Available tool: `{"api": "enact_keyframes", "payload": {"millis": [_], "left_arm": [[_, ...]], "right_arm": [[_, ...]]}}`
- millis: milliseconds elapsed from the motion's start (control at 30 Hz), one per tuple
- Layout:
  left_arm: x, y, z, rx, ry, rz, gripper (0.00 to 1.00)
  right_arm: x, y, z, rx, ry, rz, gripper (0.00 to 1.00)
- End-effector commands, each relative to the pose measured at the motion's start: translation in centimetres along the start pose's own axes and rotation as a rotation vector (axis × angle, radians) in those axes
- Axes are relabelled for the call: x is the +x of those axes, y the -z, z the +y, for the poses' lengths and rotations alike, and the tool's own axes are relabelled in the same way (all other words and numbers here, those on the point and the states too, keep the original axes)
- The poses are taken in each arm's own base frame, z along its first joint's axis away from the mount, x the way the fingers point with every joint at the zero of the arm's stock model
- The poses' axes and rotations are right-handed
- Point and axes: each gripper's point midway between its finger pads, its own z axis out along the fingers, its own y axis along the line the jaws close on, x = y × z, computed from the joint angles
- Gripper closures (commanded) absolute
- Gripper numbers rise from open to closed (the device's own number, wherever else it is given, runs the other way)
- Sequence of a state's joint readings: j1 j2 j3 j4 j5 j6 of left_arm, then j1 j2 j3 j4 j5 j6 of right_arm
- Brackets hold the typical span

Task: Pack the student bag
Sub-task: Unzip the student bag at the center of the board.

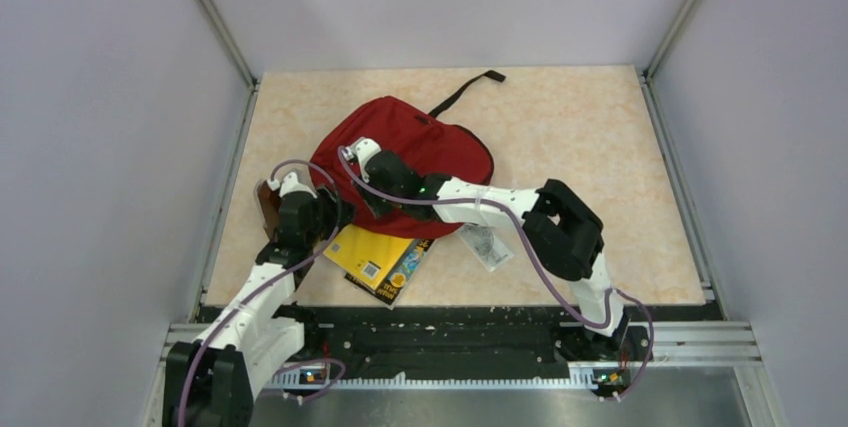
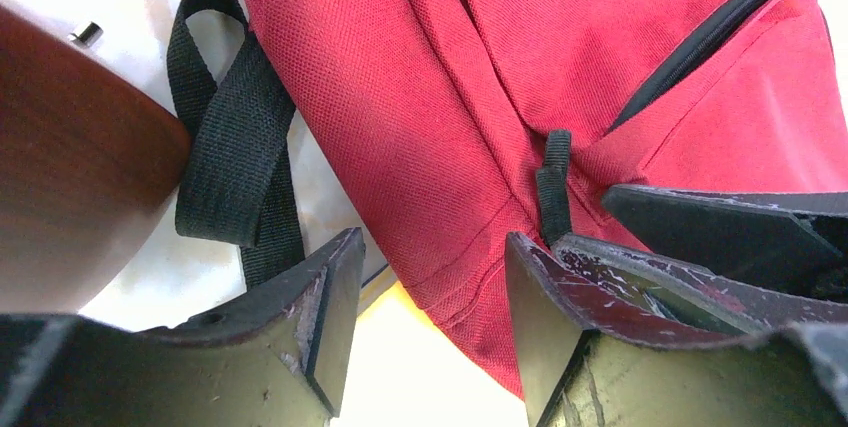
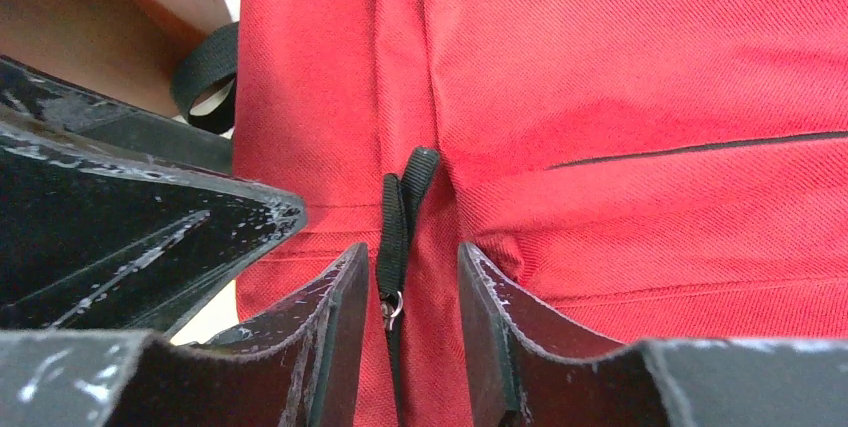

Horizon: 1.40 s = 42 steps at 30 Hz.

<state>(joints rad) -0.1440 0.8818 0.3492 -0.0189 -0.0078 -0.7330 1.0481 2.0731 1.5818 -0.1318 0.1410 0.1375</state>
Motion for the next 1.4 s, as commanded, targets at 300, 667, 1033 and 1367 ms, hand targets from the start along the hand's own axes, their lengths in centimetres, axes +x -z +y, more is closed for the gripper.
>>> {"api": "enact_keyframes", "payload": {"millis": [300, 667, 1033, 1367], "left_arm": [[0.6, -0.7, 1.3, -0.017, 0.012, -0.014, 0.42], [0.6, -1.7, 1.3, -0.018, 0.007, -0.002, 0.48], [0.0, -1.9, 0.9, -0.002, -0.002, -0.025, 0.92], [-2.3, -1.8, 0.7, -0.035, -0.039, -0.082, 1.0]], "right_arm": [[-1.1, -0.6, 2.5, -0.003, 0.024, -0.036, 0.68], [-2.2, -0.4, 1.2, 0.072, 0.025, -0.063, 0.71], [-2.5, 0.2, 0.6, 0.1, 0.035, -0.069, 1.0], [-1.4, 4.3, 0.1, 0.087, -0.031, -0.082, 1.0]]}}
